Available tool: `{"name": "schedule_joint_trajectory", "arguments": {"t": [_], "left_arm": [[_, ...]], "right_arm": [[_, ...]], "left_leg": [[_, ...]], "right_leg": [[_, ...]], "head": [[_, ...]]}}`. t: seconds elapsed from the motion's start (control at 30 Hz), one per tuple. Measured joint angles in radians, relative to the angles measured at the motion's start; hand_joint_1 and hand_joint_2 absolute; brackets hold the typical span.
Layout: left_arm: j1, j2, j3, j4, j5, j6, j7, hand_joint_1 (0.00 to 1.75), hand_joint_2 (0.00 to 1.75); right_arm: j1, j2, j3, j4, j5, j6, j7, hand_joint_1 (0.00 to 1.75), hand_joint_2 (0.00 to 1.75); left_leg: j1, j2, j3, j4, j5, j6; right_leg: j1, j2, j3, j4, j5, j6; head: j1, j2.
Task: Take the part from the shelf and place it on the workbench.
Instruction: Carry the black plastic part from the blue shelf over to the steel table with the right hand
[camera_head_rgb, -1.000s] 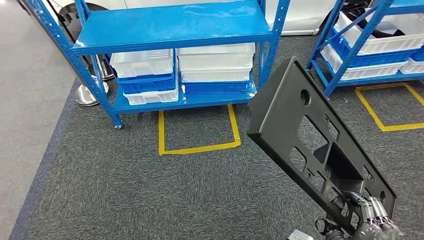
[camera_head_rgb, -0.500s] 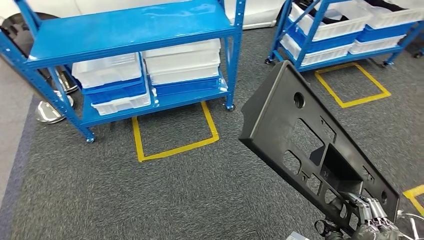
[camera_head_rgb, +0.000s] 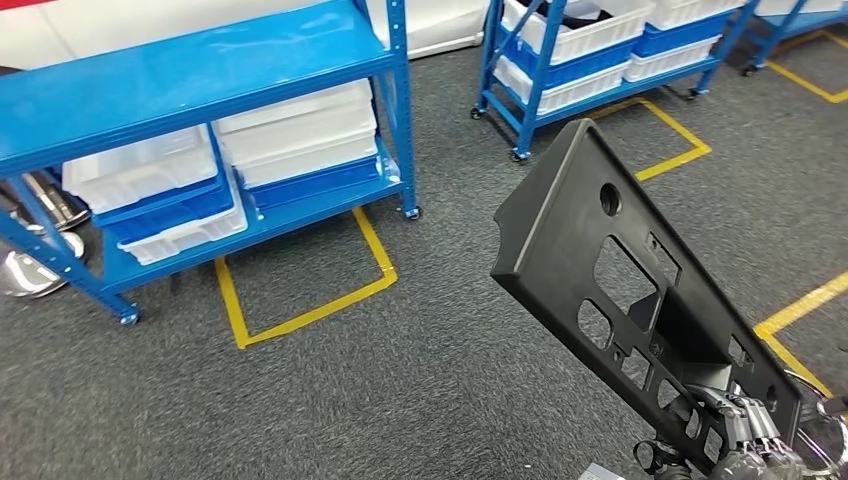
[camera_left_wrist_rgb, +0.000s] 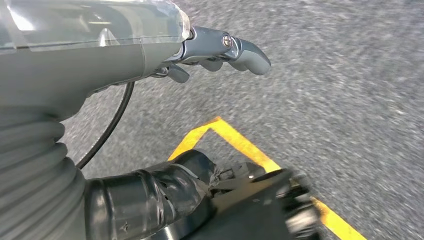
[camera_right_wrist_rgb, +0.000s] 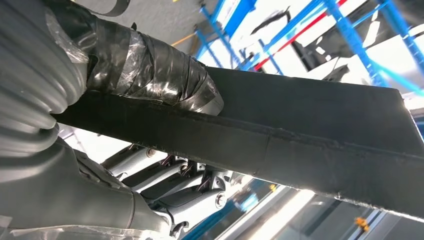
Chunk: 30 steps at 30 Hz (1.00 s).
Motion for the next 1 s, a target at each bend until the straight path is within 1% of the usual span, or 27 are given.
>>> {"name": "schedule_joint_trajectory", "arguments": {"t": [0.03,0.07,0.1,0.13,0.17,0.2,0.23,0.3,0.33,0.37,0.4,0.43,0.47,0.53,0.57,0.6,0.63,0.67,0.7,0.73,0.8,0.83,0.87,0.9,0.93,0.97,1.0], "left_arm": [[0.000,0.000,0.000,0.000,0.000,0.000,0.000,0.00,1.75],[0.000,0.000,0.000,0.000,0.000,0.000,0.000,0.00,1.75],[-0.001,0.000,0.000,0.000,0.000,0.000,0.000,0.00,1.75],[-0.001,0.000,0.000,0.000,0.000,0.000,0.000,0.00,1.75],[-0.002,0.000,0.000,0.000,0.000,0.000,0.000,0.00,1.75],[-0.001,0.000,0.000,0.000,-0.001,0.000,-0.001,0.00,1.75],[-0.001,-0.001,0.001,0.000,-0.001,-0.001,-0.001,0.00,1.75],[0.000,-0.001,0.001,0.000,-0.001,-0.003,-0.002,0.00,1.75],[0.000,-0.001,0.001,0.000,-0.001,-0.004,-0.002,0.00,1.75],[0.001,-0.001,0.001,0.000,-0.001,-0.005,-0.002,0.00,1.75],[0.001,-0.001,0.001,0.000,-0.001,-0.006,-0.002,0.00,1.75],[0.000,0.000,0.001,0.000,-0.001,-0.007,-0.002,0.00,1.75],[-0.001,0.000,0.001,0.000,-0.001,-0.009,-0.002,0.00,1.75],[-0.002,0.000,0.001,0.000,-0.001,-0.010,-0.002,0.00,1.75],[-0.002,0.000,0.001,0.000,-0.001,-0.011,-0.002,0.00,1.75],[-0.003,0.000,0.001,0.000,-0.001,-0.011,-0.002,0.00,1.75],[-0.004,0.000,0.001,0.000,-0.001,-0.011,-0.002,0.00,1.75],[-0.005,0.000,0.001,0.000,-0.001,-0.011,-0.002,0.00,1.75],[-0.006,0.000,0.001,0.000,-0.001,-0.011,-0.002,0.00,1.75],[-0.006,0.000,0.001,0.000,-0.001,-0.011,-0.002,0.00,1.75],[-0.005,0.000,0.001,0.000,-0.001,-0.011,-0.001,0.00,1.75],[-0.003,0.000,0.001,0.000,-0.001,-0.011,0.000,0.00,1.75],[-0.001,0.000,0.001,0.000,-0.001,-0.011,0.001,0.00,1.75],[0.000,0.000,0.001,0.000,-0.001,-0.010,0.001,0.00,1.75],[0.001,0.000,0.001,0.000,-0.001,-0.010,0.001,0.00,1.75],[0.001,0.000,0.001,0.000,-0.001,-0.010,0.001,0.00,1.75],[0.001,0.000,0.001,0.000,-0.002,-0.009,0.001,0.00,1.75]], "right_arm": [[-0.001,0.000,0.000,0.000,0.000,0.000,0.000,1.75,1.75],[-0.002,0.001,0.000,0.000,-0.001,0.000,0.000,1.75,1.75],[-0.001,0.002,0.000,0.000,-0.001,0.000,0.000,1.75,1.75],[0.000,0.002,-0.001,0.000,-0.001,0.000,0.000,1.75,1.75],[0.001,0.003,-0.001,0.000,-0.001,0.000,-0.001,1.75,1.75],[0.003,0.004,-0.002,0.000,-0.001,0.000,-0.003,1.75,1.75],[0.002,0.004,-0.003,0.000,-0.001,0.000,-0.005,1.75,1.75],[-0.001,0.005,-0.005,0.000,0.000,0.000,-0.011,1.75,1.75],[-0.001,0.006,-0.005,0.000,0.000,0.000,-0.013,1.75,1.75],[0.000,0.006,-0.005,0.000,0.000,0.000,-0.015,1.75,1.75],[0.001,0.007,-0.006,0.000,0.000,0.000,-0.016,1.75,1.75],[0.002,0.009,-0.006,0.000,0.000,0.000,-0.018,1.75,1.75],[0.002,0.011,-0.007,0.000,0.000,0.000,-0.020,1.75,1.75],[0.003,0.016,-0.008,0.000,-0.001,0.000,-0.026,1.75,1.75],[0.003,0.019,-0.008,0.000,-0.002,0.000,-0.029,1.75,1.75],[0.004,0.023,-0.009,0.000,-0.003,0.000,-0.032,1.75,1.75],[0.006,0.027,-0.011,0.000,-0.005,0.000,-0.034,1.75,1.75],[0.008,0.031,-0.013,0.000,-0.008,0.000,-0.035,1.75,1.75],[0.010,0.035,-0.016,0.000,-0.011,0.000,-0.037,1.75,1.75],[0.012,0.039,-0.018,0.000,-0.014,0.000,-0.041,1.75,1.75],[0.013,0.049,-0.020,0.000,-0.023,0.000,-0.048,1.75,1.75],[0.014,0.054,-0.022,0.000,-0.027,0.000,-0.052,1.75,1.75],[0.015,0.057,-0.024,0.000,-0.033,0.000,-0.056,1.75,1.75],[0.016,0.061,-0.027,0.000,-0.039,0.000,-0.060,1.75,1.75],[0.018,0.064,-0.029,0.000,-0.047,0.000,-0.065,1.75,1.75],[0.020,0.068,-0.032,0.000,-0.056,0.000,-0.071,1.75,1.75],[0.021,0.071,-0.035,0.000,-0.063,0.000,-0.077,1.75,1.75]], "left_leg": [[0.002,-0.032,0.021,-0.053,0.019,0.003],[0.002,-0.055,0.030,-0.081,0.025,0.004],[0.001,-0.065,0.031,-0.089,0.023,0.005],[-0.001,-0.054,0.033,-0.094,0.025,0.008],[0.000,-0.039,0.034,-0.098,0.030,0.013],[0.002,-0.025,0.037,-0.106,0.035,0.020],[0.003,-0.008,0.039,-0.114,0.040,0.027],[0.001,0.026,0.040,-0.121,0.045,0.036],[-0.001,0.043,0.038,-0.120,0.045,0.038],[-0.003,0.060,0.037,-0.120,0.045,0.039],[-0.003,0.076,0.036,-0.119,0.044,0.039],[-0.004,0.090,0.035,-0.118,0.043,0.038],[-0.004,0.103,0.036,-0.117,0.042,0.036],[-0.007,0.123,0.039,-0.112,0.035,0.028],[-0.010,0.131,0.041,-0.109,0.032,0.023],[-0.012,0.139,0.043,-0.107,0.029,0.018],[-0.014,0.146,0.045,-0.107,0.027,0.013],[-0.012,0.151,0.046,-0.106,0.025,0.008],[-0.010,0.142,0.045,-0.100,0.017,0.002],[-0.008,0.123,0.037,-0.079,-0.001,-0.003],[-0.004,0.077,-0.006,0.023,-0.063,-0.009],[-0.003,0.065,-0.038,0.093,-0.096,-0.010],[-0.003,0.061,-0.067,0.151,-0.115,-0.011],[-0.003,0.058,-0.082,0.181,-0.115,-0.011],[-0.003,0.056,-0.080,0.172,-0.095,-0.009],[-0.003,0.052,-0.061,0.125,-0.059,-0.006],[-0.002,0.036,-0.032,0.057,-0.020,-0.003]], "right_leg": [[-0.001,0.011,-0.003,0.003,0.001,0.003],[-0.003,0.022,-0.010,0.004,0.005,0.008],[-0.005,0.034,-0.016,0.004,0.009,0.016],[-0.008,0.048,-0.021,0.001,0.014,0.024],[-0.010,0.053,-0.025,0.001,0.017,0.031],[-0.008,0.040,-0.030,0.009,0.011,0.035],[-0.005,0.017,-0.041,0.033,-0.006,0.038],[-0.001,-0.043,-0.089,0.136,-0.068,0.040],[-0.002,-0.057,-0.117,0.199,-0.098,0.042],[-0.003,-0.065,-0.137,0.246,-0.114,0.044],[-0.004,-0.069,-0.140,0.263,-0.114,0.045],[-0.005,-0.075,-0.124,0.241,-0.096,0.046],[-0.006,-0.086,-0.089,0.185,-0.068,0.045],[-0.003,-0.131,-0.010,0.051,-0.025,0.041],[0.001,-0.147,0.014,0.010,-0.016,0.036],[0.004,-0.154,0.022,-0.008,-0.016,0.032],[0.008,-0.146,0.020,-0.008,-0.015,0.027],[0.006,-0.134,0.019,-0.010,-0.013,0.022],[0.004,-0.125,0.019,-0.013,-0.010,0.017],[0.002,-0.115,0.018,-0.015,-0.007,0.010],[0.000,-0.095,0.017,-0.018,-0.003,0.001],[0.001,-0.084,0.014,-0.017,-0.003,-0.001],[0.002,-0.072,0.013,-0.016,-0.002,-0.002],[0.003,-0.059,0.012,-0.014,-0.002,-0.003],[0.003,-0.045,0.012,-0.012,-0.002,-0.003],[0.003,-0.031,0.013,-0.011,-0.002,-0.003],[0.003,-0.018,0.013,-0.010,-0.002,-0.003]], "head": [[0.000,0.000],[0.000,0.000],[0.000,0.000],[0.000,0.000],[0.000,0.000],[0.001,0.000],[0.002,0.000],[0.004,0.000],[0.004,0.000],[0.004,0.000],[0.004,0.000],[0.004,0.000],[0.004,0.000],[0.004,0.000],[0.004,0.000],[0.003,0.000],[0.003,0.000],[0.002,0.000],[0.002,0.000],[0.002,0.000],[0.002,0.000],[0.002,0.000],[0.002,0.000],[0.002,0.000],[0.002,0.000],[0.002,0.000],[0.002,0.000]]}}
